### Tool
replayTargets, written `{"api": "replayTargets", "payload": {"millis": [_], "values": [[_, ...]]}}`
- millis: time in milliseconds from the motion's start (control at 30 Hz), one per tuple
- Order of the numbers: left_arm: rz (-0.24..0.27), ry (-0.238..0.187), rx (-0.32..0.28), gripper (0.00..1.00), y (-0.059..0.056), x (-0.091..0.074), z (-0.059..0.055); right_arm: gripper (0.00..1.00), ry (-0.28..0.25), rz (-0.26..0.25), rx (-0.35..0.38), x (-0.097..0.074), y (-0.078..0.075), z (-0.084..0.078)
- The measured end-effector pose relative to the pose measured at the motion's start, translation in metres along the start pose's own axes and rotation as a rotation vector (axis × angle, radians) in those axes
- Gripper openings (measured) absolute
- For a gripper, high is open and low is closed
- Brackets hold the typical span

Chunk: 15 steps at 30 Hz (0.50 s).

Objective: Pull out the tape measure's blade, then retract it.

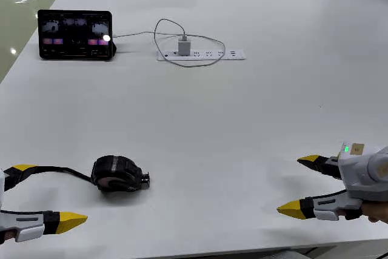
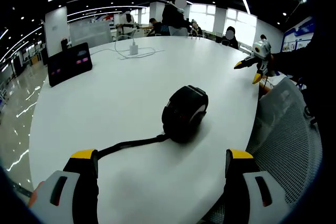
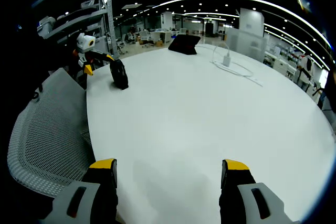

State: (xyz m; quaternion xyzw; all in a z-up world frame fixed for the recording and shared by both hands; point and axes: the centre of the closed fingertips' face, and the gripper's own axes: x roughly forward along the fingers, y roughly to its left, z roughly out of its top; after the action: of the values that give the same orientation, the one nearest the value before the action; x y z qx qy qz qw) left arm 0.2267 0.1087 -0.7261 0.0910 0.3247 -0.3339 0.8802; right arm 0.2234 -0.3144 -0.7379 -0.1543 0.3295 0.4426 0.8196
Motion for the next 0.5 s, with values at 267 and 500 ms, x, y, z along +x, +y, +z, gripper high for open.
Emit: {"api": "replayTargets", "payload": {"millis": [267,500], "values": [[-0.001,0.005,0.008,0.99,0.002,-0.002,0.002,0.94,0.017,0.013,-0.004,-0.004,0.002,-0.003],[-0.011,0.011,0.018,0.99,0.002,-0.004,0.003,0.99,-0.001,0.027,-0.016,-0.007,0.010,0.006]]}}
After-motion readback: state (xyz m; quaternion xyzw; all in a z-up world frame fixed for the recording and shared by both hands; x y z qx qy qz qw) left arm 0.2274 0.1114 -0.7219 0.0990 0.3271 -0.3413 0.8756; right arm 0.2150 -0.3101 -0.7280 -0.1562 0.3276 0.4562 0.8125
